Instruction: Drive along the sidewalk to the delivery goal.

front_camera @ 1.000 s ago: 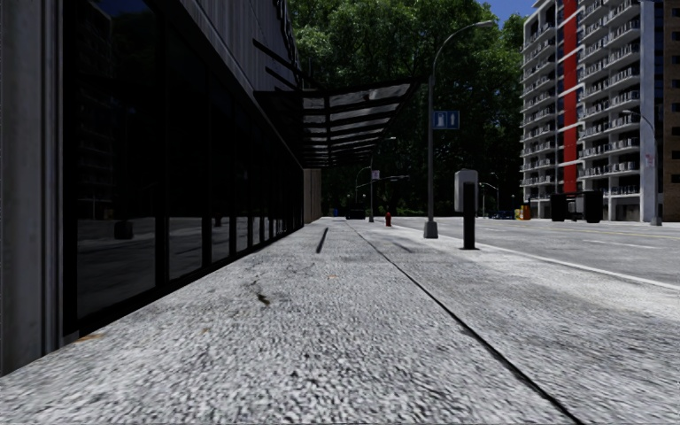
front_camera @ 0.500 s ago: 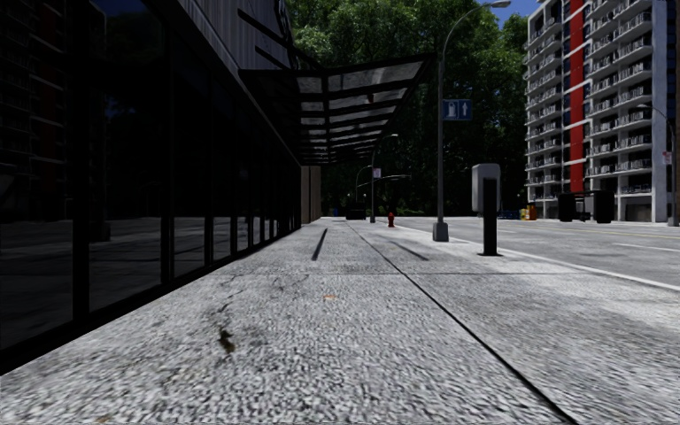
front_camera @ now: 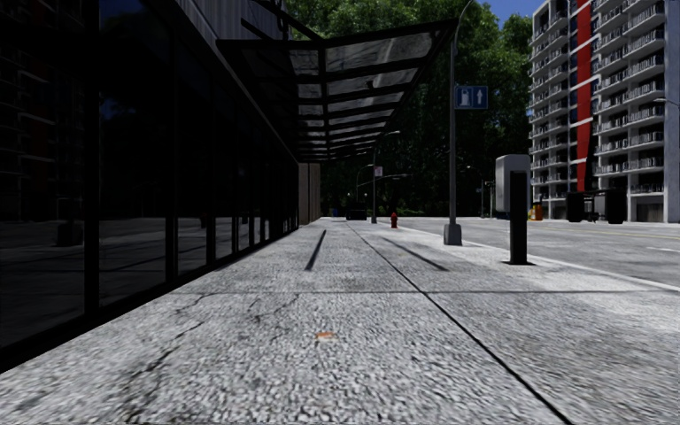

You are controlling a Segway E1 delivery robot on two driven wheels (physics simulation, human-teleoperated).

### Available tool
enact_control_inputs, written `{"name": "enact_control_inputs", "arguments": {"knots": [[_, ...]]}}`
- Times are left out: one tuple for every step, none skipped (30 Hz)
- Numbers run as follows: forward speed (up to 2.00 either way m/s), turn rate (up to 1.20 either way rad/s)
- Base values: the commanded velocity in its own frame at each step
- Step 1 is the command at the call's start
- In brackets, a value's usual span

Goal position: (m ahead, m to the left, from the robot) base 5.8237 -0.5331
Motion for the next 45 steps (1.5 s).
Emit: {"name": "enact_control_inputs", "arguments": {"knots": [[2.00,0.00],[2.00,0.00],[2.00,0.00],[2.00,0.00],[2.00,0.00],[2.00,0.00],[2.00,0.00],[2.00,0.00],[2.00,0.00],[2.00,0.00],[2.00,0.00],[2.00,0.00],[2.00,0.00],[2.00,0.00],[2.00,0.00],[2.00,0.00],[2.00,0.00],[2.00,0.00],[2.00,0.00],[2.00,0.00],[2.00,0.00],[2.00,0.00],[2.00,0.00],[2.00,0.00],[2.00,0.00],[2.00,0.00],[2.00,0.00],[2.00,0.00],[2.00,0.00],[2.00,0.00],[2.00,0.00],[2.00,0.00],[2.00,0.00],[2.00,0.00],[2.00,0.00],[2.00,0.00],[2.00,0.00],[2.00,0.00],[2.00,0.00],[2.00,0.00],[2.00,0.00],[2.00,0.00],[2.00,0.00],[2.00,0.00],[2.00,0.00]]}}
